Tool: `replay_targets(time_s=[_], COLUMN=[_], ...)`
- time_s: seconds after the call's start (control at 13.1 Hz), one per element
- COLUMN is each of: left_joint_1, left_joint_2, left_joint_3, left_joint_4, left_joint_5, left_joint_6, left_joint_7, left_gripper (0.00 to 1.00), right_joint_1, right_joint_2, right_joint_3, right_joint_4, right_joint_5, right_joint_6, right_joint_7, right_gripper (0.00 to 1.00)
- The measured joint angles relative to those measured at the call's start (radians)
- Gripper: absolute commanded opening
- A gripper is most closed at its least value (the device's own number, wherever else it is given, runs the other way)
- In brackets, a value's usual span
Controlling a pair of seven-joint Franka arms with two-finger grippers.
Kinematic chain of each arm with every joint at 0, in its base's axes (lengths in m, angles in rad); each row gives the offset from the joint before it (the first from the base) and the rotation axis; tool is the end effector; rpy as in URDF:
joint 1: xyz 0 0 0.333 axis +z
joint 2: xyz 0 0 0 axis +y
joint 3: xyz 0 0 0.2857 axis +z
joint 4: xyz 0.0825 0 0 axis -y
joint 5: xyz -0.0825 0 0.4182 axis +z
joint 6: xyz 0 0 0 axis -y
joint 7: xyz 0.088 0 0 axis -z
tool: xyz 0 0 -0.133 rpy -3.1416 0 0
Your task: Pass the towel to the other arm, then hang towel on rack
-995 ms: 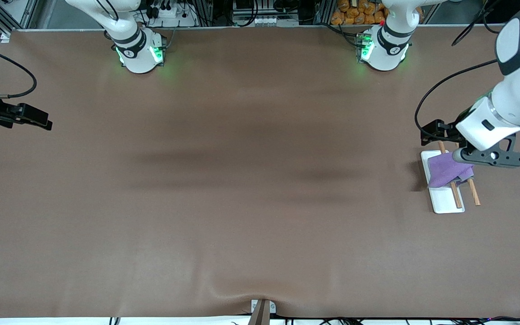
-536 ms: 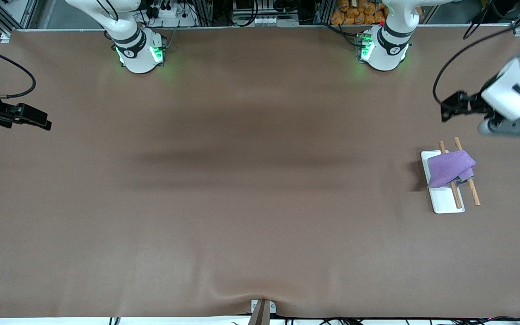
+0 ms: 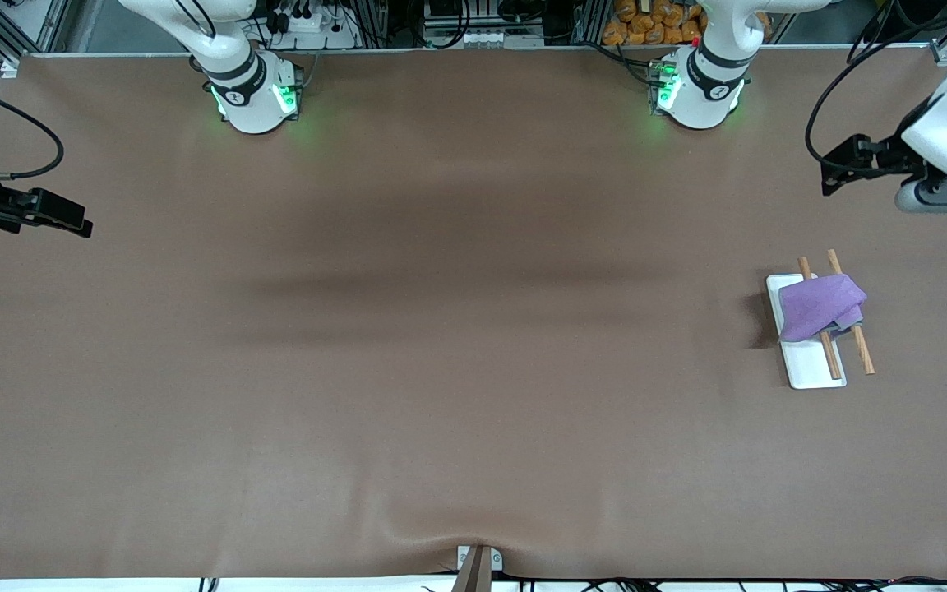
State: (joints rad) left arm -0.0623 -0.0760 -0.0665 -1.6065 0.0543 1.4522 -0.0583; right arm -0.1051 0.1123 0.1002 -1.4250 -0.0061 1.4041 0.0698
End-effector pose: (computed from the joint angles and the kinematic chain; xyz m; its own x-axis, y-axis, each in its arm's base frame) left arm 0.5487 -0.0644 0.5841 0.9952 -0.0632 -0.0746 -0.0680 -0.9956 -0.0637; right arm 0.5986 -0.0068 0.5609 0.9884 -0.0747 -0.1323 -0.0748 -0.9972 0.0041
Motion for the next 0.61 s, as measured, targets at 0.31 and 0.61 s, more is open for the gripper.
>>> replay_targets(time_s=[0.31,0.61], left_joint_1=[0.014,0.036], left_joint_2=[-0.092,-0.092], left_joint_3=[-0.012,-0.005], left_joint_4=[-0.098,-0.076], left_joint_5=[-0.004,-0.012], left_joint_6=[0.026,0.032], left_joint_7=[-0.008,-0.015], left_gripper=[1.00,1.00], right_joint_1=[0.000,0.000], right_joint_2=[0.000,0.000], right_joint_3=[-0.002,-0.002], right_joint_4=[0.000,0.000], right_joint_5=[0.000,0.000], right_joint_6=[0.000,-0.001], right_joint_7=[0.000,0.000], right_gripper=[1.00,1.00])
